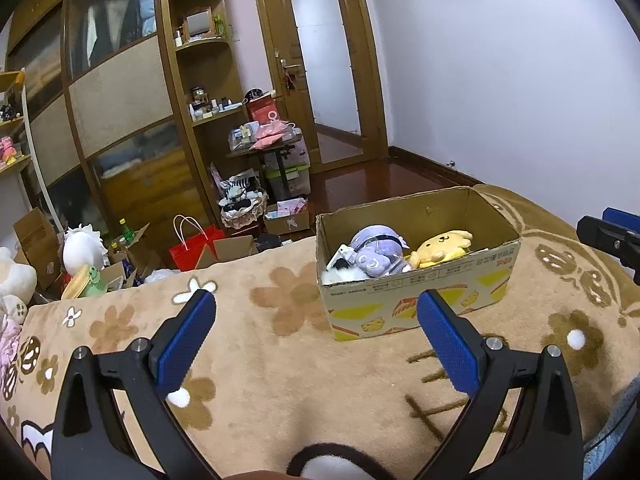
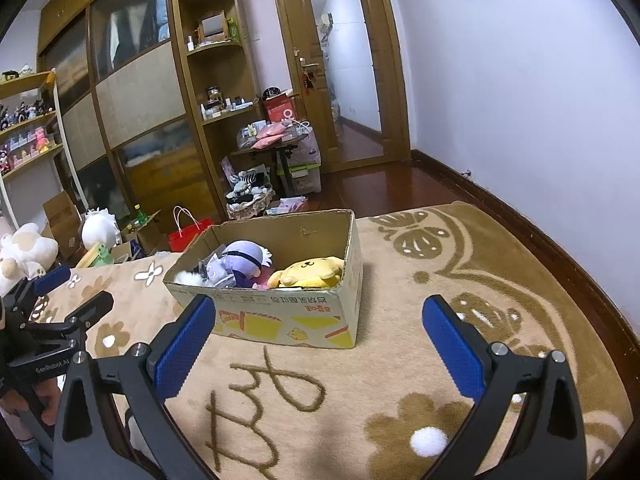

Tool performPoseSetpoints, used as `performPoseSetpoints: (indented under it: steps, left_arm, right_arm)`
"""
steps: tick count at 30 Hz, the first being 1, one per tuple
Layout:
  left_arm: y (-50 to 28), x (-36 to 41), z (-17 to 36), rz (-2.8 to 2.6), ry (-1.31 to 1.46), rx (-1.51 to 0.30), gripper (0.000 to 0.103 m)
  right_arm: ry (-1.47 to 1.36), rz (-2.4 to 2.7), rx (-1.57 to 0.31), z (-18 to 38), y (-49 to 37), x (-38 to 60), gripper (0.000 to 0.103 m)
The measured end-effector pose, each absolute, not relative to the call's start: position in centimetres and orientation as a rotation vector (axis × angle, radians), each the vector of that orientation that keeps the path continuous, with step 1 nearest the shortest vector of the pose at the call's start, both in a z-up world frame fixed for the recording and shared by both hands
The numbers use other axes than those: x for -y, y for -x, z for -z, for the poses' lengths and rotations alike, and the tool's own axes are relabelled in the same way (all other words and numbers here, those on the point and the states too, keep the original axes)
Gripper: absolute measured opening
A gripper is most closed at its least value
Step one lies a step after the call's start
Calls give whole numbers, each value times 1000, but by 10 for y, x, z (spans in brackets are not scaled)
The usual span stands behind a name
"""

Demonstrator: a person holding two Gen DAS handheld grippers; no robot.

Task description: Organize soft objects

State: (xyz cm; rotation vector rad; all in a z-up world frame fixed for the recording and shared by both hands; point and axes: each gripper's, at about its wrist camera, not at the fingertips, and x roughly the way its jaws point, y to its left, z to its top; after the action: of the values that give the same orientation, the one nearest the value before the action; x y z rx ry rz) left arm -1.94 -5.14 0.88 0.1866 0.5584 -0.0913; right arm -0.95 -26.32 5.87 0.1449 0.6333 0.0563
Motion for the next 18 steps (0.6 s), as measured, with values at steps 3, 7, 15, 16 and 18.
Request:
performPoseSetpoints:
  steps: [3,7,15,16,18]
  left_arm:
    - [19,52,-9,90,-187,-557,100]
    - [19,52,-9,84,-191,-556,100]
    - [18,50,-10,79,-179,-557,100]
    - [18,50,-10,80,-179,-556,100]
    - [18,50,-10,78,-181,-556,100]
  right_arm:
    - [-146,-56,-633,-59,10,263,103]
    - [-145,-55,-635,-59,10,262,103]
    - [-144,-54,-634,-59,9,262,103]
    - [-144,-55,-635,-59,9,262,103]
    - [-144,-52,-634,-59,9,262,103]
